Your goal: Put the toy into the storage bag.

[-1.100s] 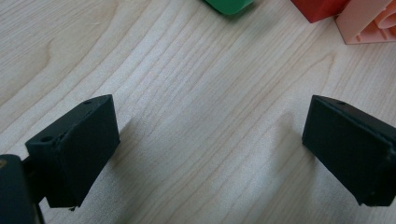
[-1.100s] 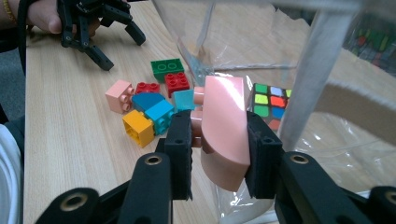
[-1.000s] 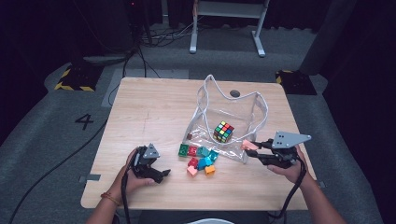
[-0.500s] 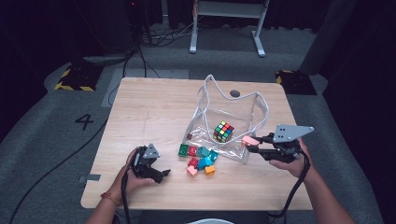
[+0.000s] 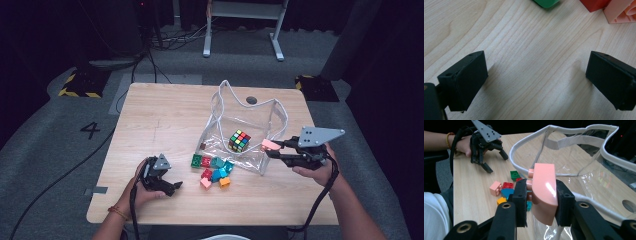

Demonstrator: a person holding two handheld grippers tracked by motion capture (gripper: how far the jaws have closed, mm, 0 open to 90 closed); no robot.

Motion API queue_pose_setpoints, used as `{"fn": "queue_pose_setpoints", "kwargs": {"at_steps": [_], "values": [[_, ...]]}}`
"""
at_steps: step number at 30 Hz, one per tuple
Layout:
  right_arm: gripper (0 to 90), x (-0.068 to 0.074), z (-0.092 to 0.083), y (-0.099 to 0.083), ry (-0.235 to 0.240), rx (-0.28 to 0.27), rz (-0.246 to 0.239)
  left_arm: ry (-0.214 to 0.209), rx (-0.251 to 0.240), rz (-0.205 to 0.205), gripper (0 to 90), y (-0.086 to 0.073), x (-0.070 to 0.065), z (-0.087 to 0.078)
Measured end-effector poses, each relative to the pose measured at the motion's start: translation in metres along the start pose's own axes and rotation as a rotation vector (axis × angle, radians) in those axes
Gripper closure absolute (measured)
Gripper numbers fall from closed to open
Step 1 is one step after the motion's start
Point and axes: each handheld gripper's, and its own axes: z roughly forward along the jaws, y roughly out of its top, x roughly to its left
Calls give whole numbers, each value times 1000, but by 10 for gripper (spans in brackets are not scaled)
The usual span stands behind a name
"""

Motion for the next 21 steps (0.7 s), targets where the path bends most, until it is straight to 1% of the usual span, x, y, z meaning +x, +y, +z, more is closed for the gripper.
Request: {"fn": "queue_pose_setpoints", "kwargs": {"at_steps": [2, 4, 6, 8, 10, 13, 14, 15, 18, 21], "values": [[676, -3, 0, 5, -9, 2, -16, 0, 0, 2, 39, 0, 0, 0], [676, -6, 0, 10, -12, -13, -7, -2, 0, 2, 38, 0, 0, 0], [676, -9, 0, 15, 0, -27, 7, -2, 0, 2, 38, 0, 0, 0], [676, -12, 0, 20, 8, -42, 7, -2, 0, 2, 38, 0, 0, 0], [676, -14, 1, 22, -3, -39, 1, -1, 0, 2, 38, 0, 0, 0], [676, -21, 4, 27, -10, -38, 8, -2, 0, 2, 38, 0, 0, 0], [676, -24, 5, 28, -21, -34, 4, -2, 0, 2, 38, 0, 0, 0], [676, -26, 6, 30, -25, -30, 14, -2, 0, 2, 38, 0, 0, 0], [676, -36, 10, 34, -35, -20, 20, -2, 0, 2, 38, 0, 0, 0], [676, -45, 16, 37, -43, -9, 37, -2, 0, 2, 38, 0, 0, 0]]}}
